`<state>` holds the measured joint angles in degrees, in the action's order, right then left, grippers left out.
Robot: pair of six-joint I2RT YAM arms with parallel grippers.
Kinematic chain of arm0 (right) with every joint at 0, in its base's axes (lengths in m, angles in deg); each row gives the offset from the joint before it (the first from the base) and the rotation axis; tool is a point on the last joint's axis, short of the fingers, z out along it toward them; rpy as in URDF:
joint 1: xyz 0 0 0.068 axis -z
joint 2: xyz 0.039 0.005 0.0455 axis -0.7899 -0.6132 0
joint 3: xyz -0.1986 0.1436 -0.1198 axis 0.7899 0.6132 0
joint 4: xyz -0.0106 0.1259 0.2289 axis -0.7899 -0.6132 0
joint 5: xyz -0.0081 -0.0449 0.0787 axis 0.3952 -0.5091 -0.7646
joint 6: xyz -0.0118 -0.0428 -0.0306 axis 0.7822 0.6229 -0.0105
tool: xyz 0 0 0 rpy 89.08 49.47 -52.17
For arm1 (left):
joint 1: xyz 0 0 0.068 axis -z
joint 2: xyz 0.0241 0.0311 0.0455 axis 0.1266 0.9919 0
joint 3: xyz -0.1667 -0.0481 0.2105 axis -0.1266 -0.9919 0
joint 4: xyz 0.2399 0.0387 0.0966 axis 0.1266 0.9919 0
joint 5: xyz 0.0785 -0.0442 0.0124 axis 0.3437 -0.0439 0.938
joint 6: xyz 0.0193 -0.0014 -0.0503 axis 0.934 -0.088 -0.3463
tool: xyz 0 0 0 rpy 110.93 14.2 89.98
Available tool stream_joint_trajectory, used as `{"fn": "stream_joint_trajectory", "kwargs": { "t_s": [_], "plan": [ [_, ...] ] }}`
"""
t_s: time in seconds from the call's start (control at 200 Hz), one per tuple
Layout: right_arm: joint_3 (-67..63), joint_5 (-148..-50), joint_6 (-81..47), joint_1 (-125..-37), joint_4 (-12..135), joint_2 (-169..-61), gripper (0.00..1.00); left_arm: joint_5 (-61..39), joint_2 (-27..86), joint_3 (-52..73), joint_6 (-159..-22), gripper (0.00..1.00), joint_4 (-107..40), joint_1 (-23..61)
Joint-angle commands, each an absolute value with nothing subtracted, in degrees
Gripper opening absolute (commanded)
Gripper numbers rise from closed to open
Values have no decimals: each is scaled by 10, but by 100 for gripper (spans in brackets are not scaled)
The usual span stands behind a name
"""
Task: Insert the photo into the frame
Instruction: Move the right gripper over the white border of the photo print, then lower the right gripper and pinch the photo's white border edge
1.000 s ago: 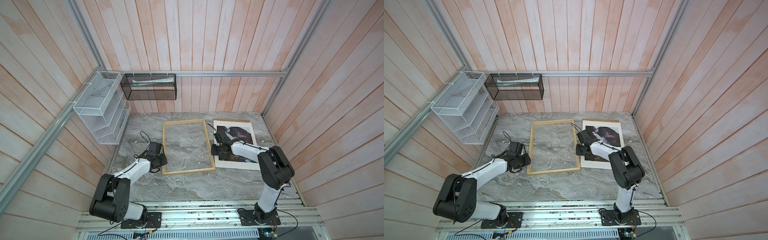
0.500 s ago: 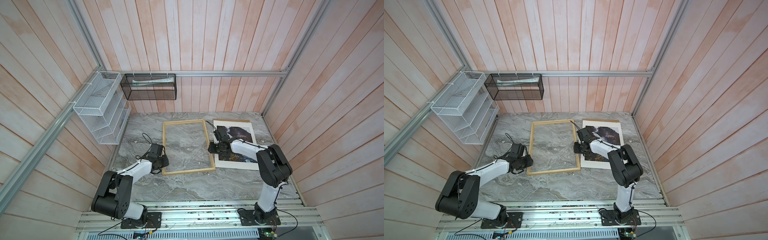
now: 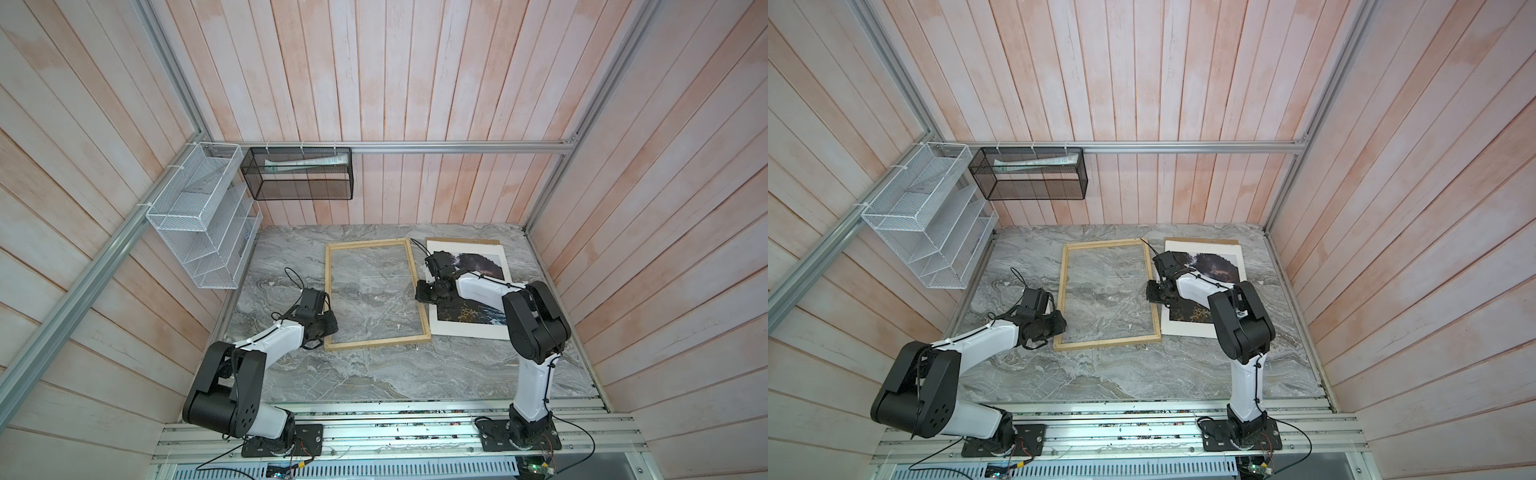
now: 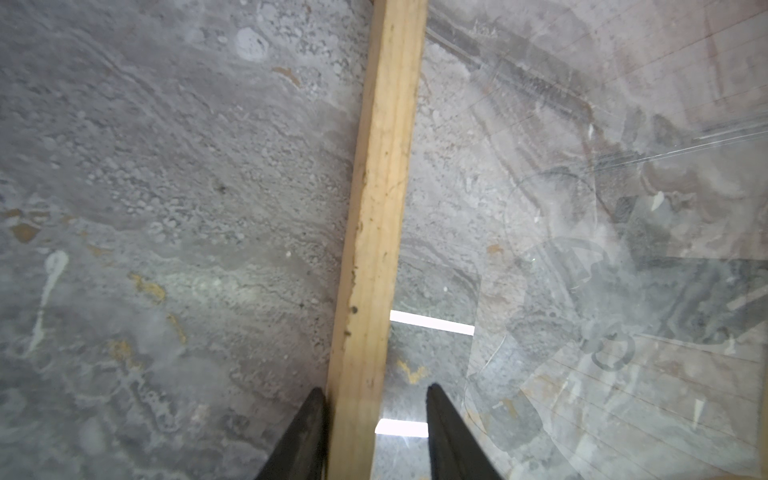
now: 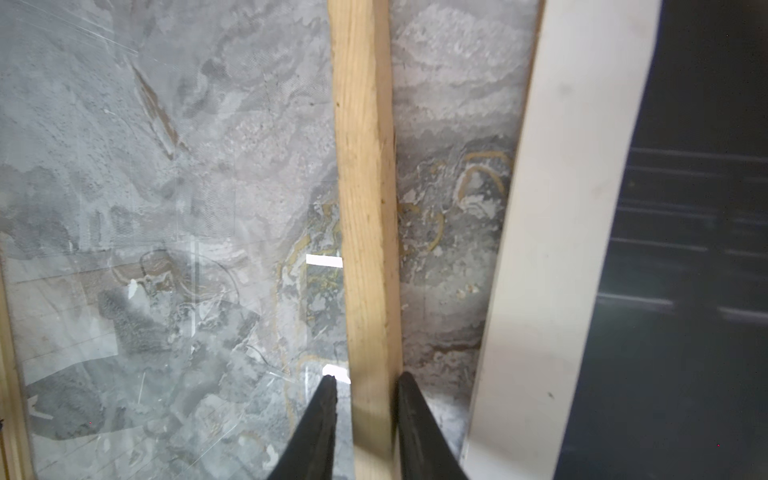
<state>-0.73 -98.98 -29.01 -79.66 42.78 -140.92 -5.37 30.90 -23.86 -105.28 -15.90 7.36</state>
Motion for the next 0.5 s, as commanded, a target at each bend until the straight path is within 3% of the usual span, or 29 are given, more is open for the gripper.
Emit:
{"fn": "stream_joint_trajectory", "kwargs": {
  "t_s": [0.0, 0.285, 0.495],
  "plan": [
    [-28, -1058, -305, -803, 444, -1427, 26, -76, 315, -240, -1051, 41, -190, 78],
    [-17, -1100, -310, -796, 467, -1416, 27, -27, 304, -212, -1042, 44, -157, 78],
    [34, -1077, -295, -769, 475, -1345, 42, -12, 276, -197, -1047, 45, -141, 78]
  ]
}}
